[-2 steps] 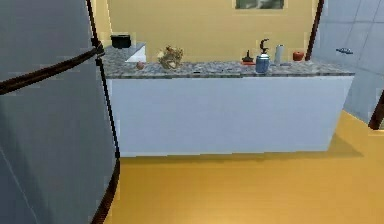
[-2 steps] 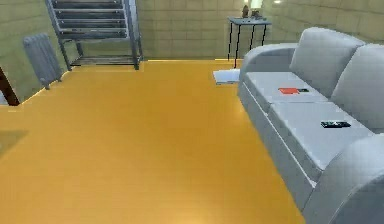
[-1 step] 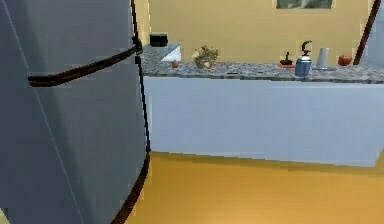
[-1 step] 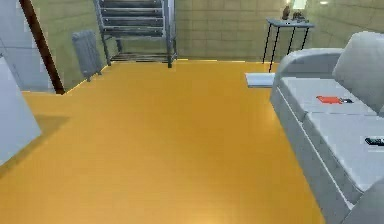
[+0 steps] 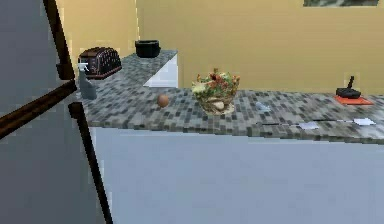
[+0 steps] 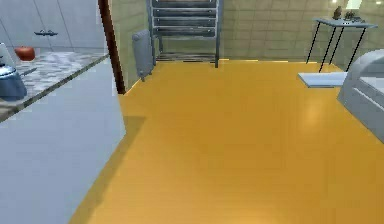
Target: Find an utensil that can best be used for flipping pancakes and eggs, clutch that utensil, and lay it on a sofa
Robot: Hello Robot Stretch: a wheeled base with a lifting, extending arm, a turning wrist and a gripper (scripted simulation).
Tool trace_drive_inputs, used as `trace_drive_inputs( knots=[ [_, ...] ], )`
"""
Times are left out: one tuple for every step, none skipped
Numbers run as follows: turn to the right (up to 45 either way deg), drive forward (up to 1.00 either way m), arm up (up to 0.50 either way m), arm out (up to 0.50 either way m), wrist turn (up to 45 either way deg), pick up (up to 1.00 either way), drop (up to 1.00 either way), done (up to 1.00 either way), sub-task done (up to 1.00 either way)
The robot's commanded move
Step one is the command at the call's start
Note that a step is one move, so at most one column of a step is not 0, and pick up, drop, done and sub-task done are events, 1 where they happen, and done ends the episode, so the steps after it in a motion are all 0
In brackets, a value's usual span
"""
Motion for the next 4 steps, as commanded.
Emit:
trace_drive_inputs(
  knots=[
    [0.0, 0.35, 0.0, 0.0, 0.0, 0.0, 0.0, 0.0, 0.0],
    [-45.0, 0.0, 0.0, 0.0, 0.0, 0.0, 0.0, 0.0, 0.0],
    [-9.0, 0.0, 0.0, 0.0, 0.0, 0.0, 0.0, 0.0, 0.0],
    [0.0, 0.0, 0.5, 0.0, 0.0, 0.0, 0.0, 0.0, 0.0]
  ],
)
